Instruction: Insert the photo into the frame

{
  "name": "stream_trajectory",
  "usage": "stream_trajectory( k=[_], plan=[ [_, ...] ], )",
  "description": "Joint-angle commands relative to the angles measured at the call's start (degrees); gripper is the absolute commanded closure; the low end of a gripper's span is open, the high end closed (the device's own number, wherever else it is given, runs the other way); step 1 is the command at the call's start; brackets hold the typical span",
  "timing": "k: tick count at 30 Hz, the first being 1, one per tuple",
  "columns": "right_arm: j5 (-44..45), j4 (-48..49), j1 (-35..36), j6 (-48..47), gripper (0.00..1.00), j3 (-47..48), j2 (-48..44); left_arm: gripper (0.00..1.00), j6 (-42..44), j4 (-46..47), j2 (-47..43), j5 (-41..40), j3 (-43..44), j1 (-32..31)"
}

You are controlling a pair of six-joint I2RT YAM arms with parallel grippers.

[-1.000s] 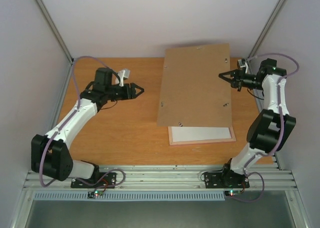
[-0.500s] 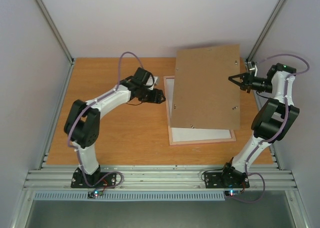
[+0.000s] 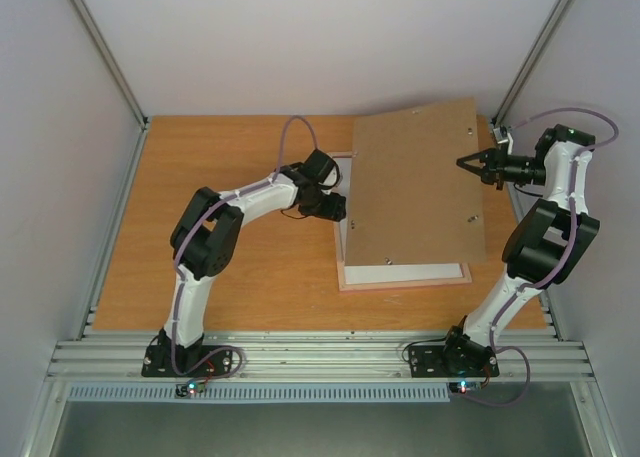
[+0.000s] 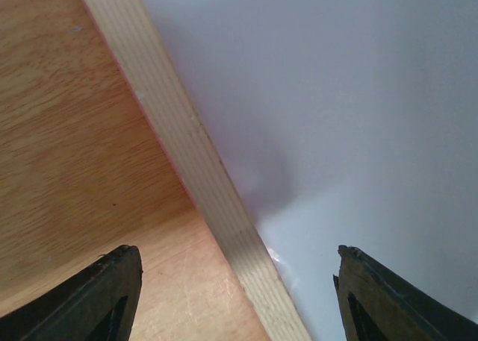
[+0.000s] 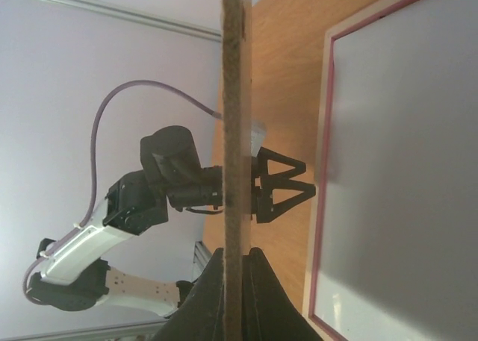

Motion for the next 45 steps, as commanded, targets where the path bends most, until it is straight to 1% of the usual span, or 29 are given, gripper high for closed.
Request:
stream_trajectory(
  k=[1,6,10,15,19,24,26,30,34,37,38,41,45],
  plan=[
    [-1.75,-3.32,-0.37,0.23,0.99,3.78,1.24,0.29,1.21,-0.66,2.2,-5.69,2.45,-1.02],
    [-0.72,-3.4,-0.75,-0.06,0.99,4.91,2.74,0.36,3.17,-2.38,3.53,-10.22,3.34,-1.12],
    [-0.34,-1.06,-0.75,1.05,0.99,3.09,2.55,0.42,4.22,-4.59,4.05,-13.34,3.74,-1.08],
    [1.47,2.81,-0.24,2.73,0.99,-0.5,1.91,0.47,4.85,-6.7,3.06,-15.0,2.03,0.18],
    [1.47,8.92,1.19,6.82,0.99,-4.16,1.07,0.51,5.47,-6.98,0.68,-15.03,-1.23,1.76],
    [2.97,16.37,3.16,11.8,0.99,-7.84,0.17,0.54,6.88,-7.78,-1.35,-15.84,-5.11,3.6],
    [2.83,16.53,3.27,11.89,0.99,-7.43,0.75,0.52,7.04,-6.34,-2.74,-13.44,-6.62,4.32],
    [3.48,13.04,3.12,8.56,0.99,-4.42,1.9,0.42,6.01,-0.57,-6.56,-6.26,-9.27,4.03],
    [3.62,9.11,2.71,5.26,0.99,-2.01,2.23,0.36,3.16,4.48,-7.47,-2.74,-9.52,2.92],
    [3.72,7.19,2.06,3.75,0.99,-0.71,3.23,0.28,1.89,6.69,-6.19,-3.23,-6.92,1.35],
    [3.78,6.94,1.85,3.49,0.99,-0.25,3.63,0.26,2.17,6.63,-5.16,-3.73,-5.46,0.7],
    [3.73,6.55,1.54,3.46,0.99,0.72,4.12,0.25,2.73,4.96,-1.7,-6.02,-1.1,-0.63],
    [3.84,6.99,1.53,3.78,0.99,1.09,3.86,0.26,2.5,3.94,1.75,-9.09,0.98,-1.04]
  ],
)
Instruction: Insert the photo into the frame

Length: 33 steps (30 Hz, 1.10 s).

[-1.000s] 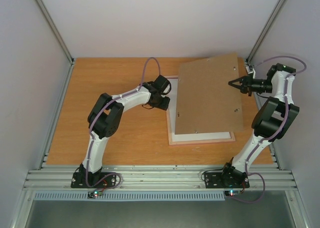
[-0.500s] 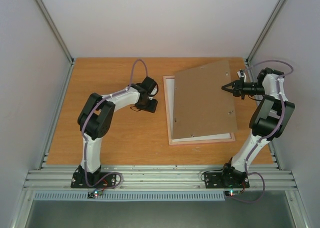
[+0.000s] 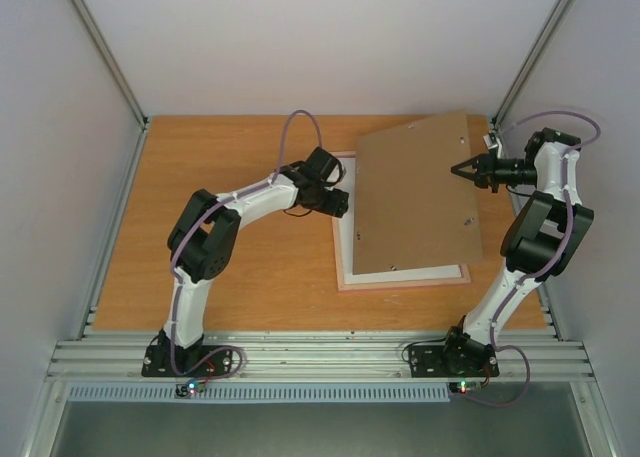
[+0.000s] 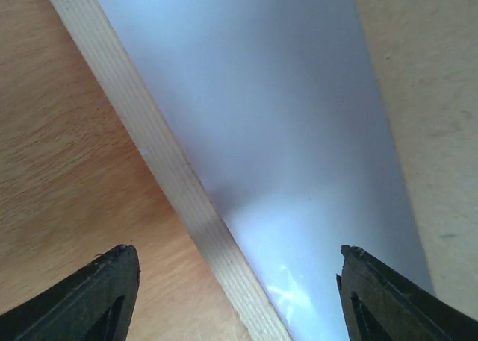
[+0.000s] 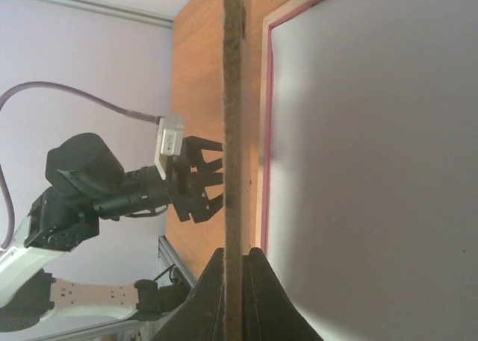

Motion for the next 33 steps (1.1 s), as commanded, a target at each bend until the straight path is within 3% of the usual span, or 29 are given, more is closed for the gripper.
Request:
stream_trajectory(
  k=[1,11,17,24,29,33],
  plan=[
    [-3.13,-2.13,-0.3,-0.67,0.99,2.32,0.07,0.27,-0.17,0.88,4.39,-4.29,2.25,-0.39],
    [-2.99,0.31,-0.31,1.83,0.99,1.56,0.55,0.34,3.47,-5.7,7.72,-12.12,5.11,-0.45],
    [-3.54,3.72,0.94,4.73,0.99,-1.51,-0.26,0.36,5.04,-6.09,2.37,-11.85,-1.11,0.87],
    [-3.99,18.53,4.45,15.22,0.99,-11.52,-3.9,0.4,9.88,-6.9,-2.59,-13.65,-9.57,4.65],
    [-5.21,22.57,7.27,17.33,0.99,-15.29,-4.26,0.39,14.1,-4.96,-7.45,-11.04,-15.2,7.79],
    [-6.25,25.89,10.58,19.11,0.99,-17.44,-4.63,0.33,15.89,-3.53,-10.73,-5.53,-16.99,11.41]
  ],
)
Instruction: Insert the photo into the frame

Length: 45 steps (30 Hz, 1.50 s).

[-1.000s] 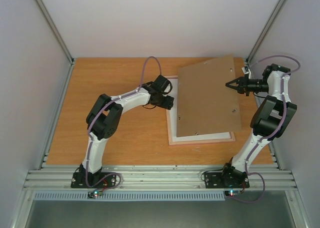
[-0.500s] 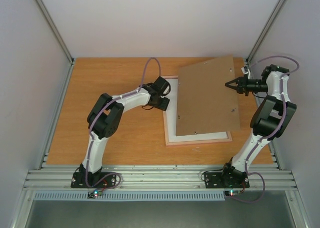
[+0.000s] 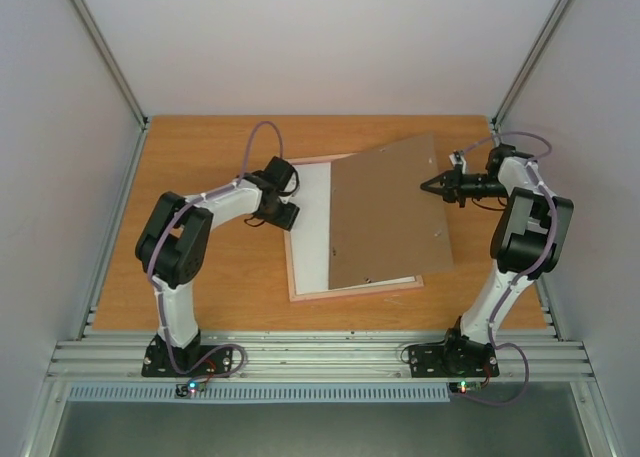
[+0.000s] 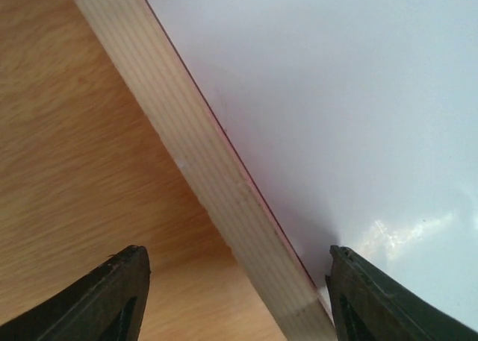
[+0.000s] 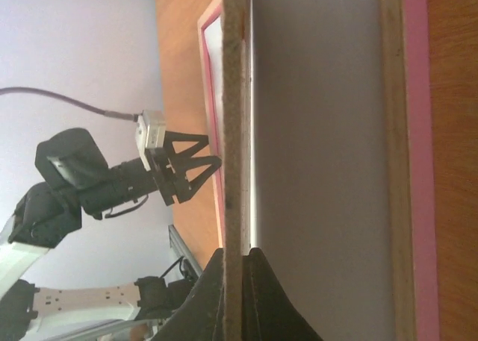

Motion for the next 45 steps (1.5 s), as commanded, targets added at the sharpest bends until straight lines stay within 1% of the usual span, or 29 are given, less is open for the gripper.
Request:
stream_trajectory(
  k=[1,4,6,13,16,21,23,27,36,38,43,45],
  plan=[
    [-6.45,5.69,3.27,5.3,0.99,-1.47,-3.48,0.32,3.72,-0.14,-3.92,6.56,-1.42,4.23],
    [-7.75,9.84,4.51,9.12,0.99,-2.13,-3.37,0.29,3.73,-0.64,-5.94,14.18,-0.18,7.41],
    [-8.62,10.96,5.8,9.88,0.99,-1.85,-3.01,0.27,3.73,-0.74,-7.91,17.57,-0.02,8.76],
    [-9.84,15.45,10.13,12.74,0.99,-0.97,-1.0,0.26,2.31,-1.62,-10.61,24.71,-1.7,14.49],
    [-9.67,18.56,11.28,14.0,0.99,-0.42,1.06,0.27,3.04,-2.79,-10.54,26.77,-1.77,15.79],
    [-10.7,20.52,14.12,15.01,0.99,1.95,4.8,0.27,3.73,-3.17,-10.06,26.16,-2.06,16.11],
    [-10.57,19.37,14.91,13.5,0.99,2.08,6.25,0.27,3.73,-3.59,-9.78,25.85,-2.12,16.25],
    [-8.89,16.9,15.1,10.17,0.99,2.32,8.81,0.27,3.73,-4.37,-9.25,25.39,-1.81,16.6],
    [-6.16,17.93,15.1,10.63,0.99,3.13,11.74,0.27,3.73,-4.47,-7.31,23.91,-0.67,16.65],
    [-5.24,19.95,15.1,12.02,0.99,1.97,11.5,0.27,3.73,-4.59,-6.68,23.75,-0.1,16.65],
    [-4.65,28.16,15.1,20.44,0.99,-1.55,10.52,0.27,3.73,-4.93,-5.49,23.66,1.1,16.65],
    [-4.21,31.13,15.22,21.91,0.99,-3.56,9.61,0.27,3.73,-5.16,-5.08,23.5,1.55,16.65]
  ],
)
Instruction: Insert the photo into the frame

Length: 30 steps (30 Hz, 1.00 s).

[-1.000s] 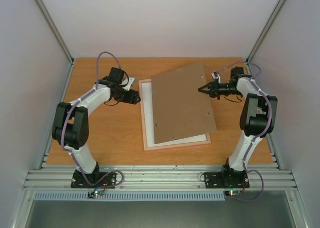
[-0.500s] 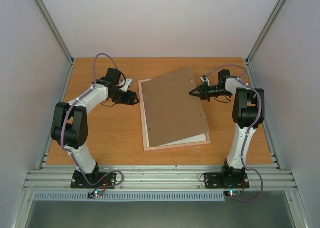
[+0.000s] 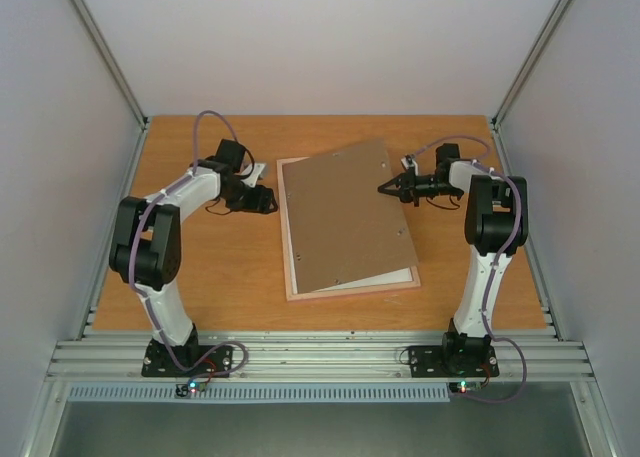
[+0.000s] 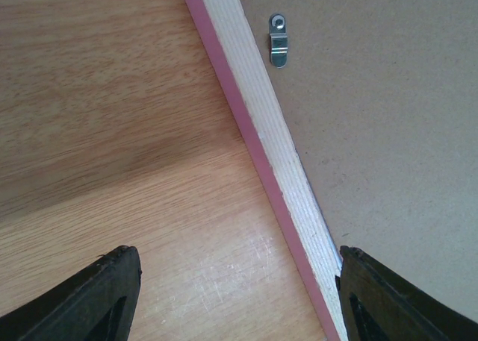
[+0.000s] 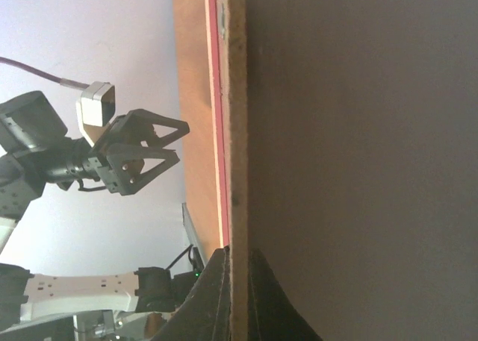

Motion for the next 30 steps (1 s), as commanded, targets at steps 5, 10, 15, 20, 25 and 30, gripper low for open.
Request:
stream_trajectory(
  k=[5,10,15,20,25,30],
  plan=[
    [2.35,7.01,0.62,6.23,0.98,-4.83,-2.49,0.27,0.8,-0.63,1.83,-1.03,2.98,0.35],
    [6.59,1.87,0.78,2.96,0.71,-3.54,-4.15,0.27,0.62,-0.33,2.11,-1.27,3.09,0.33],
    [12.63,-5.45,0.78,-2.35,0.39,-0.29,-6.41,0.27,0.62,-0.49,2.47,-1.64,3.57,0.56],
    [19.53,-12.57,0.74,-8.49,0.28,1.12,-9.82,0.27,0.79,-0.45,2.24,-1.91,3.51,1.08],
    [22.26,-16.61,0.78,-11.6,0.29,1.91,-8.23,0.27,0.8,0.43,1.8,-1.92,2.58,1.45],
    [22.59,-13.49,2.49,-7.86,0.35,1.47,-4.94,0.27,0.8,1.03,1.69,-1.74,2.19,1.4]
  ],
)
